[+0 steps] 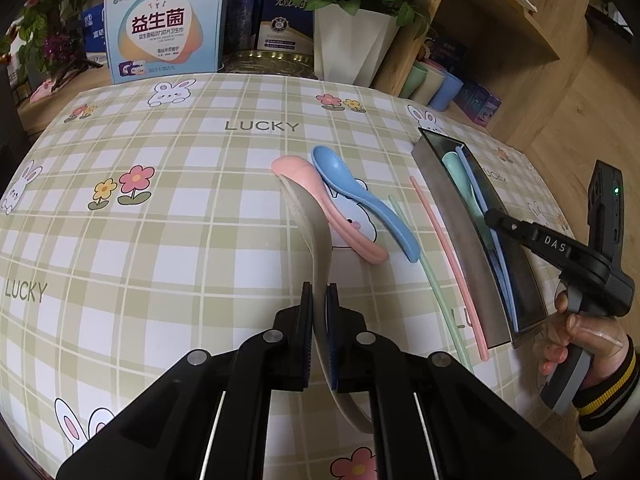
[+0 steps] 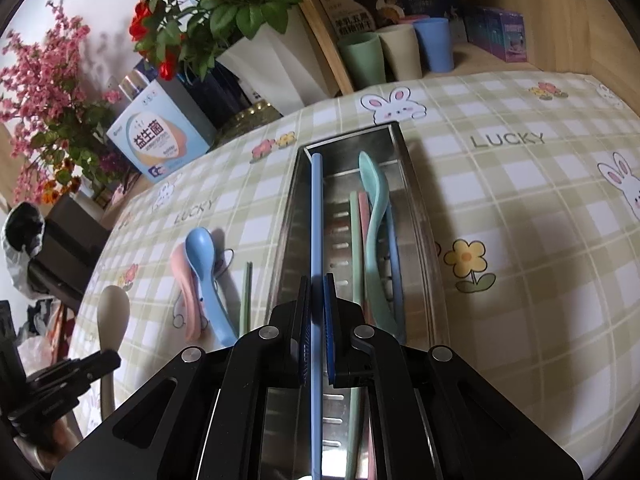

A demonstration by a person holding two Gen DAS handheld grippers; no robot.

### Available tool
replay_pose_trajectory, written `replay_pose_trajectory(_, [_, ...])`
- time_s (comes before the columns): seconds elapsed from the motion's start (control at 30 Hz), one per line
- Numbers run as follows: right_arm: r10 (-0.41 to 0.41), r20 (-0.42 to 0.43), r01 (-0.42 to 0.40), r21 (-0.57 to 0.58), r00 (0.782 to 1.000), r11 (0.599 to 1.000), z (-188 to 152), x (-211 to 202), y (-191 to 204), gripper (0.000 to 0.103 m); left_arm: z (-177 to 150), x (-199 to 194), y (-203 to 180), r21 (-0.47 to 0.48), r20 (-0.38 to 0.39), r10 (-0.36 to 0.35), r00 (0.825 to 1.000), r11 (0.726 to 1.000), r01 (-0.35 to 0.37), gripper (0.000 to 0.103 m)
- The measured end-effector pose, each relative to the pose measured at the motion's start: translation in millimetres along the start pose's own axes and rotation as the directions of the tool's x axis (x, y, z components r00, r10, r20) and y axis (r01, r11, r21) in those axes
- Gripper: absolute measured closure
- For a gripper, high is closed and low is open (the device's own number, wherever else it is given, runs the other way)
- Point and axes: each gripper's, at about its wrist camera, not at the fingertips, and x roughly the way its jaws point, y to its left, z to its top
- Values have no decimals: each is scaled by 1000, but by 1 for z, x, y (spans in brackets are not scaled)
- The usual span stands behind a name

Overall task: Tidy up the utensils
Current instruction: 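Carry the blue chopstick into the steel tray and open the right tool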

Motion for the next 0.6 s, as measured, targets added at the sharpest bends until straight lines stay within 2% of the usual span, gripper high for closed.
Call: replay_pose_trajectory(0.6, [-48, -21, 49, 23, 999, 999, -11, 1, -1, 97, -5, -4, 5, -30, 7, -24, 1000, 999, 24, 97])
